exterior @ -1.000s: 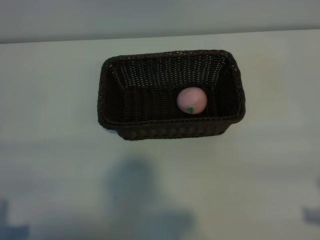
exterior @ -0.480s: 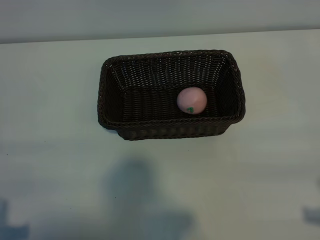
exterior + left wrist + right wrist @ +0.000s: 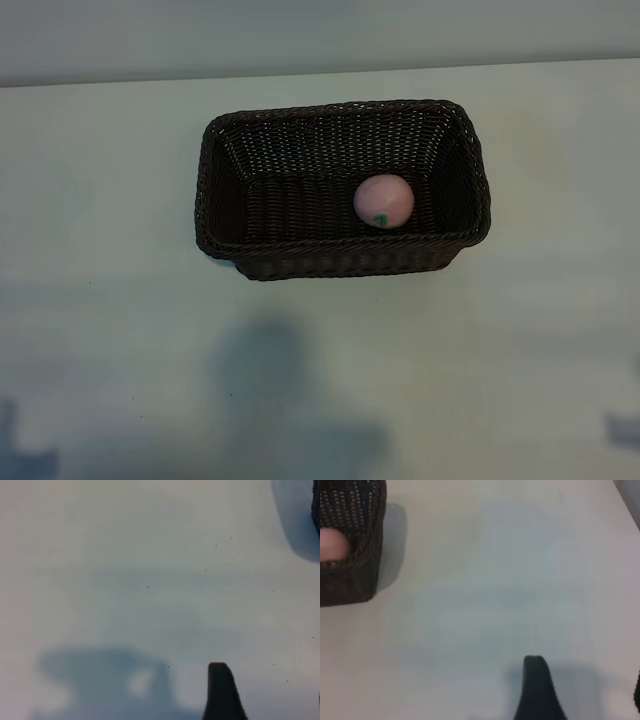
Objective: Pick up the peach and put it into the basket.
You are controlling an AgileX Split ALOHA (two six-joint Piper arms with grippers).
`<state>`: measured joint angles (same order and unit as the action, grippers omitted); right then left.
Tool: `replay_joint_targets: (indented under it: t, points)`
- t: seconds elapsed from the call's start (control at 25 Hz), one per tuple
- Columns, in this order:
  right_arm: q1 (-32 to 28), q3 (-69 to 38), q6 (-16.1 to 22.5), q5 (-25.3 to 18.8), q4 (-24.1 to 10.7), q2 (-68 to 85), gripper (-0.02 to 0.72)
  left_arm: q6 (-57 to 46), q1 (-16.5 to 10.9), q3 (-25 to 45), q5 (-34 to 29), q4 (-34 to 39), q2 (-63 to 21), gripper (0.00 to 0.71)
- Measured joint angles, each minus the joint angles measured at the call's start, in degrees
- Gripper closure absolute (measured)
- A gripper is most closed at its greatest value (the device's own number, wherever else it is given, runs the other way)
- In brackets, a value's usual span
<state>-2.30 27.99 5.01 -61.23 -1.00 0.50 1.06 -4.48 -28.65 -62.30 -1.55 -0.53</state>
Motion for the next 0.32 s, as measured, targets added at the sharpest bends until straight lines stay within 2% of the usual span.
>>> replay_joint_targets:
  t: [0.32]
  points:
    - [0.0,0.0,0.0,0.0,0.0,0.0,0.24,0.0,0.0,0.0,0.0,0.0,0.0,0.248]
